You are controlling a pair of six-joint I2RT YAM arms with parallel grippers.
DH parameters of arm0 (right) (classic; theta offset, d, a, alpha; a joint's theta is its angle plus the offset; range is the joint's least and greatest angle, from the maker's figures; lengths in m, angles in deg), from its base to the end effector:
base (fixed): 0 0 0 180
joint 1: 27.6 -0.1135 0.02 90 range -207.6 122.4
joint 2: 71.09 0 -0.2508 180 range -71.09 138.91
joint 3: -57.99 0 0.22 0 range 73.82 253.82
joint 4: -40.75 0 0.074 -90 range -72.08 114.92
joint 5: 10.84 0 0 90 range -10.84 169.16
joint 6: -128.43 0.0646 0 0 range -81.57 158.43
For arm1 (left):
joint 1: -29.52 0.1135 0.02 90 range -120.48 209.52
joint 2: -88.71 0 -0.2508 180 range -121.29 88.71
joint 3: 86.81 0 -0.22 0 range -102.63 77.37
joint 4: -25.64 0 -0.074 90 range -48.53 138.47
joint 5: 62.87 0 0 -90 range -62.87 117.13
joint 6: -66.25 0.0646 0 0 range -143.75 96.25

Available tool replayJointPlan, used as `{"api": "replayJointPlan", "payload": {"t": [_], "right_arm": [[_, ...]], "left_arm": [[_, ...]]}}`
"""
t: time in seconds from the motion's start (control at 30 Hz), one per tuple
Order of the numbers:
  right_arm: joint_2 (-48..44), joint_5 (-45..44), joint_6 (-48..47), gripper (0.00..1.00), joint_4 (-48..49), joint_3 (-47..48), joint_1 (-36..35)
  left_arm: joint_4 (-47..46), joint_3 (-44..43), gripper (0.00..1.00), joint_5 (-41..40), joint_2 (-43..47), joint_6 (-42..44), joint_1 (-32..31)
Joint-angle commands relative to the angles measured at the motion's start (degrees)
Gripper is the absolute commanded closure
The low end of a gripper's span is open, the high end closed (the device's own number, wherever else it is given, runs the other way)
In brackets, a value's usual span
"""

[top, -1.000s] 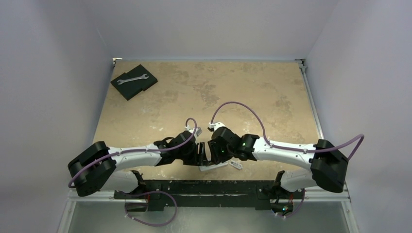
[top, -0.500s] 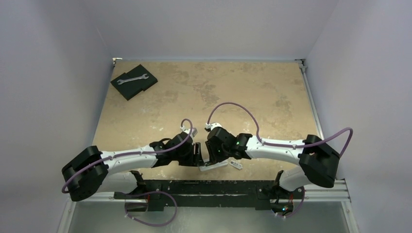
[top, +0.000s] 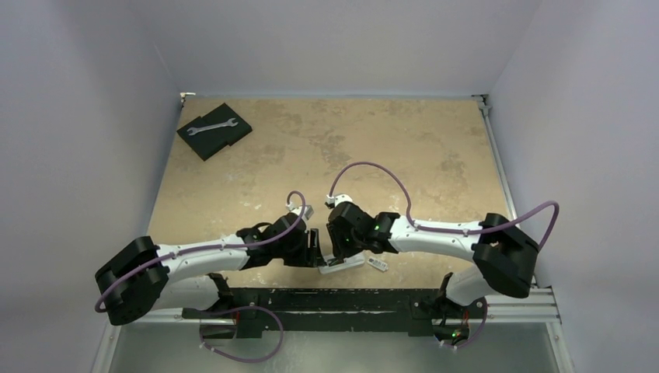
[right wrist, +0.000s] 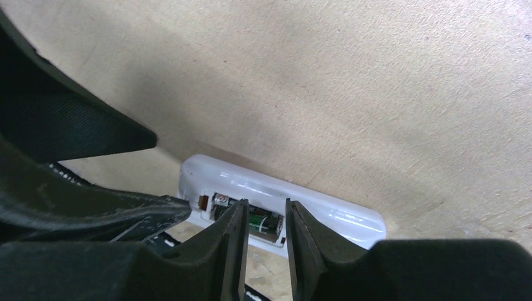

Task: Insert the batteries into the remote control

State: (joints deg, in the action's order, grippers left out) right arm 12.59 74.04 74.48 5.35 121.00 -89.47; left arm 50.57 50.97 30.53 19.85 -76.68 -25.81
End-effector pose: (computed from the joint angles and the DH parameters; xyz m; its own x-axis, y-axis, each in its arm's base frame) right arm 0.1350 0.2402 0.1703 -0.8194 -0.2894 -0.4949 -0.4610 0.8458 0.2686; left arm 0.1176 -0.1768 0.1403 -0.9404 -0.0405 -0.3376 0.1520 0.8381 -0.5239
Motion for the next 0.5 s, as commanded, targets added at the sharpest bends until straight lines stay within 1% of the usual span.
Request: {"api": "replayJointPlan", "payload": {"t": [0.0, 0.17, 0.47], "right_arm": [[1.62, -3.21, -0.22, 0.67, 0.26, 2.22, -0.1], [0.22, -3.45, -0.63, 0.7, -0.93, 1.55, -0.18], [-3.05, -2.82, -1.15, 0.73, -2.57, 0.51, -0.62]], "left_arm": [[0.38, 0.62, 0.44, -1.1, 1.42, 0.41, -0.39], [0.33, 0.83, 0.44, -1.2, 1.8, 0.21, -0.44], [-0.14, 0.97, 0.44, -1.26, 1.61, 0.06, -0.39]]}}
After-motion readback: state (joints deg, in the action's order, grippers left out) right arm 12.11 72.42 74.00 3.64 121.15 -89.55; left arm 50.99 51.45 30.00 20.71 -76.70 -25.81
